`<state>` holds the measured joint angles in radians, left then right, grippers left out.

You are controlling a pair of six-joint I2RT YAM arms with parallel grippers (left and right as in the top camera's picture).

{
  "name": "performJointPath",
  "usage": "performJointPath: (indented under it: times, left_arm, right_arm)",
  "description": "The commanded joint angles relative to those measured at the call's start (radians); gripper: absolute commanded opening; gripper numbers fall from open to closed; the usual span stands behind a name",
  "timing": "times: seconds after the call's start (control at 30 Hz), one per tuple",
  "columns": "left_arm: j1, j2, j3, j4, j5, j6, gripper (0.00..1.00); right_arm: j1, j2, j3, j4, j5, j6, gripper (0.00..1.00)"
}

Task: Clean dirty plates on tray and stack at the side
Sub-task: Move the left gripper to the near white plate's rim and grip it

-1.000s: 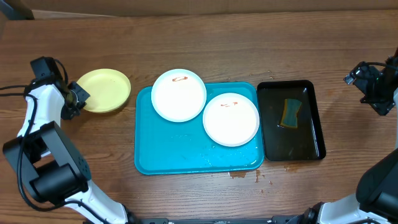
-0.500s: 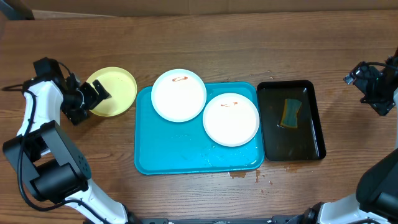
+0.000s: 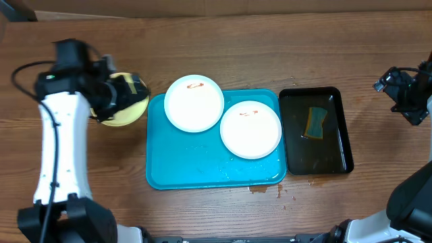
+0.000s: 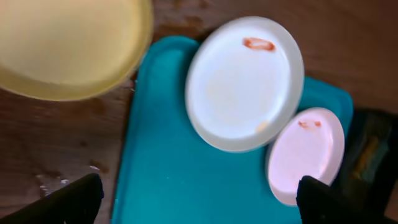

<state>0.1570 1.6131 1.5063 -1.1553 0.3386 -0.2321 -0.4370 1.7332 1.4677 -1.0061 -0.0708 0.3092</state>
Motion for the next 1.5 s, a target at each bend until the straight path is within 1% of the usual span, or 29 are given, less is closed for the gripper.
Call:
performJointPath:
  times: [0.0,0.07,0.23,0.33,0.47,0.67,0.93,1.47]
  left_arm:
    - [-0.117,-0.003,0.007,-0.023,0.016,0.006,1.0]
    - [-0.195,-0.003,-0.003,-0.023,0.008,0.002,1.0]
    - [-0.369,-0.003,-0.01,-0.023,-0.079,-0.065,1.0]
    - [-0.469,-0.003,-0.011,-0.021,-0.087,-0.099,1.0]
    - [-0.566,-0.003,-0.011,-0.014,-0.092,-0.134,1.0]
    - [-0.682,-0.002,-0.011,-0.01,-0.206,-0.228,1.0]
    - [-0.755,0.018,-0.012,0.021,-0.218,-0.248,1.0]
    - [-0.76,0.054,-0.013,0.037,-0.214,-0.248,1.0]
  right_arm:
    - [-0.002,-0.001,0.011,0.005,0.002,-0.003,1.0]
    - [-0.002,-0.001,0.011,0.005,0.002,-0.003,1.0]
    - [-0.002,-0.001,0.011,0.005,0.002,-0.003,1.0]
    - [-0.002,-0.001,0.011,0.005,0.002,-0.003,1.0]
    - [-0.002,-0.001,0.011,0.005,0.002,-0.003,1.0]
    - [-0.002,-0.001,0.011,0.005,0.002,-0.003,1.0]
    - [-0.002,-0.001,0.011,0.005,0.002,-0.003,1.0]
    - [-0.002,-0.001,0.011,0.005,0.002,-0.003,1.0]
